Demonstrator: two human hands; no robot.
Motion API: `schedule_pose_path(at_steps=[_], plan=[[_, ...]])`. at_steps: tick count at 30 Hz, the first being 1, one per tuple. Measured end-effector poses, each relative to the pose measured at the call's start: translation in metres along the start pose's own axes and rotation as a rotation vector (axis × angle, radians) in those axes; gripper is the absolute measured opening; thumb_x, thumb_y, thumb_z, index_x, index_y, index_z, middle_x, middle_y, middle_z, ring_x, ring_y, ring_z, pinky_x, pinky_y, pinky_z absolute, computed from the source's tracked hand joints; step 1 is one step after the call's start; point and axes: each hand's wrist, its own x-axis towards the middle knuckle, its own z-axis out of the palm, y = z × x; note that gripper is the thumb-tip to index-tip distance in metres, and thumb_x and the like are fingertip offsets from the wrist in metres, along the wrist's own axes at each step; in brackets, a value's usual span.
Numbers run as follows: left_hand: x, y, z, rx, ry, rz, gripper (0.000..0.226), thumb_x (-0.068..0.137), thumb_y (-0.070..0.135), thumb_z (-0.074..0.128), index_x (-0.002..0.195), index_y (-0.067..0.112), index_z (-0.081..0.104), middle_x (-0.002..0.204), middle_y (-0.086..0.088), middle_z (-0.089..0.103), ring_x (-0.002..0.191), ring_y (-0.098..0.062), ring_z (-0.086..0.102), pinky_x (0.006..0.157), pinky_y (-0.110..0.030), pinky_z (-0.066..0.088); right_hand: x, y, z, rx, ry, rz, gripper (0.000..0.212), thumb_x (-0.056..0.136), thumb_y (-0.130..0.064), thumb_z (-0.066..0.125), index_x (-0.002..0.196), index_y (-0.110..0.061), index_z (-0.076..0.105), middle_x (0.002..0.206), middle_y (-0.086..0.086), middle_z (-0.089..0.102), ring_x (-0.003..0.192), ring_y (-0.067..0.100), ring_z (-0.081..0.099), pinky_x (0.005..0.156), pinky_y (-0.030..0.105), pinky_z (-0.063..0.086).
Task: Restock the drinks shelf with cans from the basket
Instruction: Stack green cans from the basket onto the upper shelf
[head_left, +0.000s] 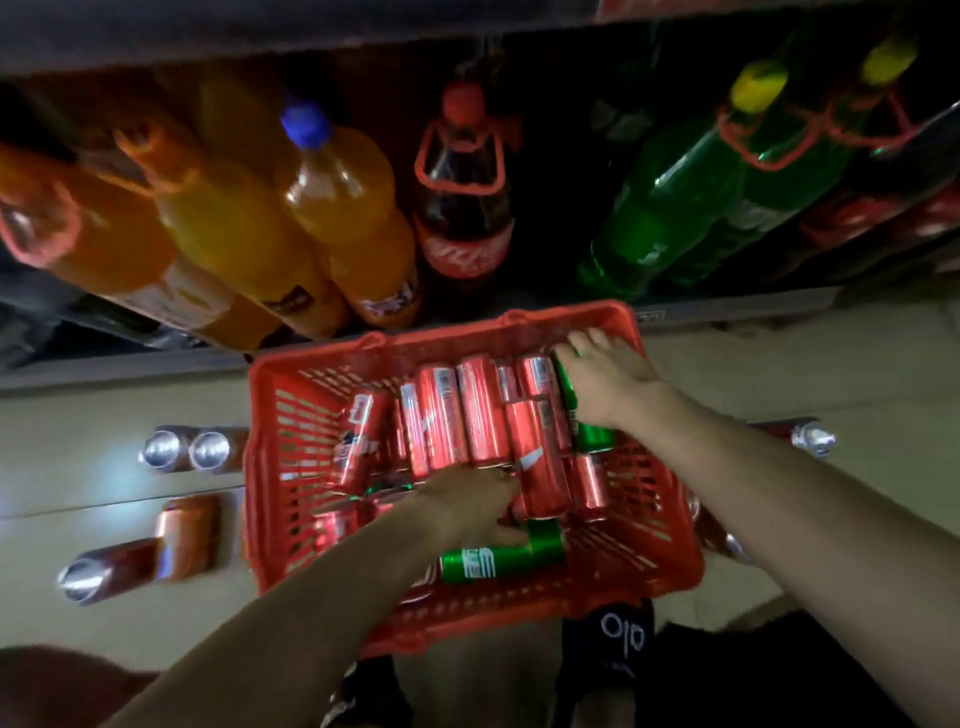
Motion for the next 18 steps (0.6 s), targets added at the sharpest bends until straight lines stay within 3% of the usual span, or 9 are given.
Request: schedule_pose_path(at_steps=[6,10,15,18], plan=[[0.027,-0.013,0.035,-0.080,-0.052,0.067,0.060,0.092,0.061,0.065,0.127,0.013,0.057,0.125,-0.006,0.064,0.107,-0.028,0.063,0.089,-0.039,0.055,0.017,-0.004,0.023,-0.177,0.194,-0.023,0.059,0.085,-0.029,0.067,0.137,-0.009,0.050,0.135,0.014,0.046,0.126,0.033,0.048,0.109,0.042,0.037],[0.029,-0.010,0.044,-0.112,-0.082,0.053,0.063,0.085,0.063,0.072,0.124,0.015,0.057,0.111,-0.003,0.061,0.097,-0.026,0.060,0.083,-0.038,0.055,0.022,-0.014,0.026,-0.234,0.147,0.067,0.059,0.086,-0.032,0.066,0.140,-0.014,0.051,0.139,0.014,0.043,0.130,0.033,0.043,0.114,0.044,0.034],[0.031,-0.007,0.044,-0.128,-0.100,0.028,0.063,0.081,0.055,0.080,0.124,0.014,0.056,0.117,-0.007,0.062,0.093,-0.021,0.054,0.076,-0.033,0.047,0.029,-0.026,0.026,-0.215,0.088,0.201,0.063,0.088,-0.034,0.064,0.144,-0.012,0.045,0.141,0.015,0.043,0.131,0.032,0.040,0.116,0.045,0.033],[0.029,-0.007,0.047,-0.142,-0.071,0.007,0.061,0.080,0.053,0.082,0.121,0.014,0.059,0.113,-0.004,0.062,0.094,-0.021,0.058,0.076,-0.034,0.052,0.031,-0.027,0.026,-0.235,0.054,0.241,0.061,0.091,-0.033,0.064,0.145,-0.011,0.047,0.143,0.014,0.041,0.131,0.031,0.038,0.115,0.043,0.032]])
